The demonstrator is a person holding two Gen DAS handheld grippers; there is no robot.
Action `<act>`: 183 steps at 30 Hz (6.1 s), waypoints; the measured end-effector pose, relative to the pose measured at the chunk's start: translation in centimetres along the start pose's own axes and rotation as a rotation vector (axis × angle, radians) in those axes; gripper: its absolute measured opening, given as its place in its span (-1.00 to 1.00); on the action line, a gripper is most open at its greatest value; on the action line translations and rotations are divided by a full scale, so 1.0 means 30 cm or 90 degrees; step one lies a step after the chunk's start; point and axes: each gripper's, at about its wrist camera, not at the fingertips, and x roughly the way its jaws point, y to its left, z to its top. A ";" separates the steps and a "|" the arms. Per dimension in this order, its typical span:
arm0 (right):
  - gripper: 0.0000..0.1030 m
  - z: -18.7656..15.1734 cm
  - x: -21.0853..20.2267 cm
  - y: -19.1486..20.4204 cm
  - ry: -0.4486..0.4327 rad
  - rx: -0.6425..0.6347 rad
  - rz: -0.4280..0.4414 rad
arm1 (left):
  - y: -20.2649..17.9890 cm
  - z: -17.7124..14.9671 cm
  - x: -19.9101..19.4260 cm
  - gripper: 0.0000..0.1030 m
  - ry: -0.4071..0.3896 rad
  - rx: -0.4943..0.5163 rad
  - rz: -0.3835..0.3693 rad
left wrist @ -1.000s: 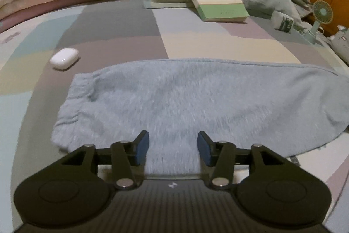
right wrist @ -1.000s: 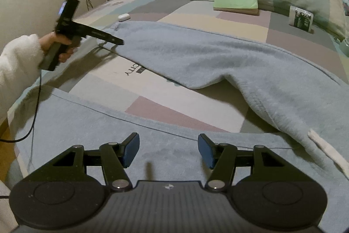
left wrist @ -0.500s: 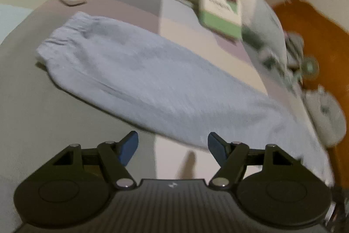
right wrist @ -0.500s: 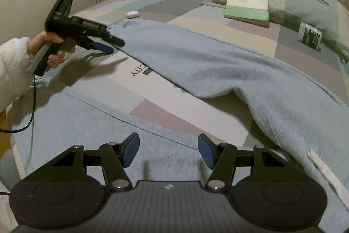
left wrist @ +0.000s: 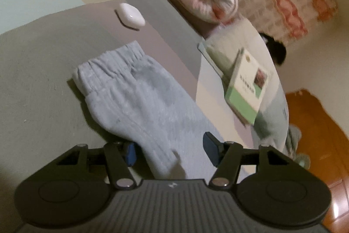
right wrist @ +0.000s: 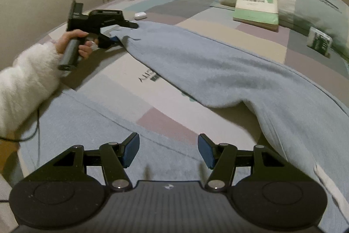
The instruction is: Fold clothes
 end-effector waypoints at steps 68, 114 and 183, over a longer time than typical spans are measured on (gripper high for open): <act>0.18 0.969 1.059 -0.167 0.127 -0.029 0.293 | 0.008 -0.017 -0.099 -0.11 -0.031 0.052 0.102; -0.68 1.110 1.185 -0.053 -0.012 -0.138 0.084 | -0.098 0.122 0.062 -0.57 -0.072 0.262 0.209; 0.96 0.103 0.105 -0.457 0.045 0.153 -0.263 | -0.703 -0.429 0.249 0.51 0.157 0.697 0.093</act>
